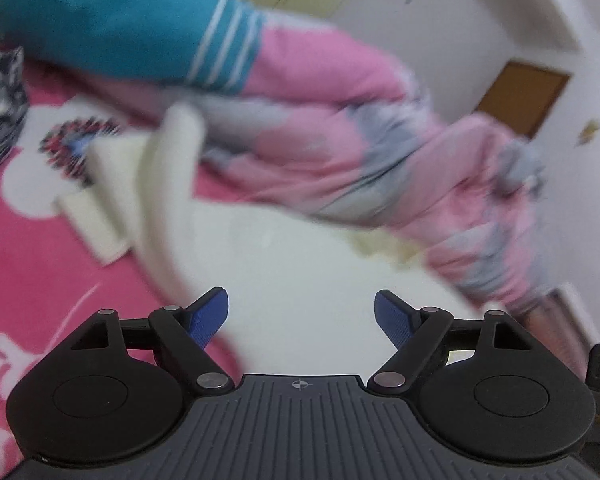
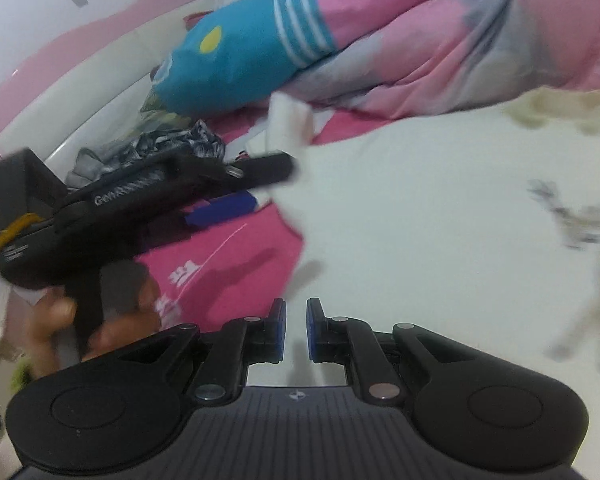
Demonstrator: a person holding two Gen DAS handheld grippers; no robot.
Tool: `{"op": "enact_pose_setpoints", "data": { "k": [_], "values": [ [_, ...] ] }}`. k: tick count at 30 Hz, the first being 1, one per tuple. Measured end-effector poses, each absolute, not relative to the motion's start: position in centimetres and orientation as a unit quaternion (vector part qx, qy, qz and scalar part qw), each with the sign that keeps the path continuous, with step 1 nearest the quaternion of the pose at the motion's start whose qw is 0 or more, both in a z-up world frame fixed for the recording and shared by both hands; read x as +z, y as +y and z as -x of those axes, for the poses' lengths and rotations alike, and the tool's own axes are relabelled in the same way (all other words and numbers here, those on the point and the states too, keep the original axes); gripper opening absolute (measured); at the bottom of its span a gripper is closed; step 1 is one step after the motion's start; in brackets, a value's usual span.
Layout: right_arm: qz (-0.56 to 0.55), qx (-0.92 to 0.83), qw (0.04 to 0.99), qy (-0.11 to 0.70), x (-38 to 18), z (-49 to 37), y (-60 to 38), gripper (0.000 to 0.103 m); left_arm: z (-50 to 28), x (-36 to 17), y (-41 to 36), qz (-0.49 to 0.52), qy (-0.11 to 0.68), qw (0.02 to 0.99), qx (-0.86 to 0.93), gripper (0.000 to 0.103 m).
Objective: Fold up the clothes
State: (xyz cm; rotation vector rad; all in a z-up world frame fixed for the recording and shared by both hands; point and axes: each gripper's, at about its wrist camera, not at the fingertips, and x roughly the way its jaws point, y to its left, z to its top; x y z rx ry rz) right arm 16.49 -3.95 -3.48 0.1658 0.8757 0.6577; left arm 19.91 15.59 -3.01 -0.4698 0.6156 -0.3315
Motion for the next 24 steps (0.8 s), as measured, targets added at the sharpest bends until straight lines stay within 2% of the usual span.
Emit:
{"op": "enact_pose_setpoints", "data": {
  "k": [4, 10, 15, 17, 19, 24],
  "values": [
    [-0.049, 0.316, 0.853, 0.412, -7.2, -16.5, -0.9, 0.011, -20.6, -4.1, 15.3, 0.207, 0.322, 0.909, -0.166, 0.081],
    [0.017, 0.437, 0.806, 0.399, -6.3, -6.5, -2.0, 0.011, -20.5, -4.7, 14.1, 0.183, 0.335, 0.904, -0.193, 0.081],
    [0.024, 0.380, 0.859, 0.343, -4.8, -3.4, -6.6, 0.011, -19.6, -5.4, 11.2, 0.143, 0.339, 0.908, -0.200, 0.083],
    [0.047, 0.345, 0.864, 0.363, -6.2, -2.5, -8.2, 0.011, -19.0, -5.7, 9.9, 0.111, 0.331, 0.918, -0.186, 0.083],
    [0.070, 0.347, 0.867, 0.351, -6.8, 0.4, -9.6, 0.011, -18.6, -5.9, 9.0, 0.086, 0.324, 0.926, -0.173, 0.084],
    [0.056, 0.370, 0.848, 0.376, -4.3, 3.8, -15.5, 0.011, -18.9, -6.1, 8.8, 0.084, 0.323, 0.928, -0.165, 0.088]
  ]
}}
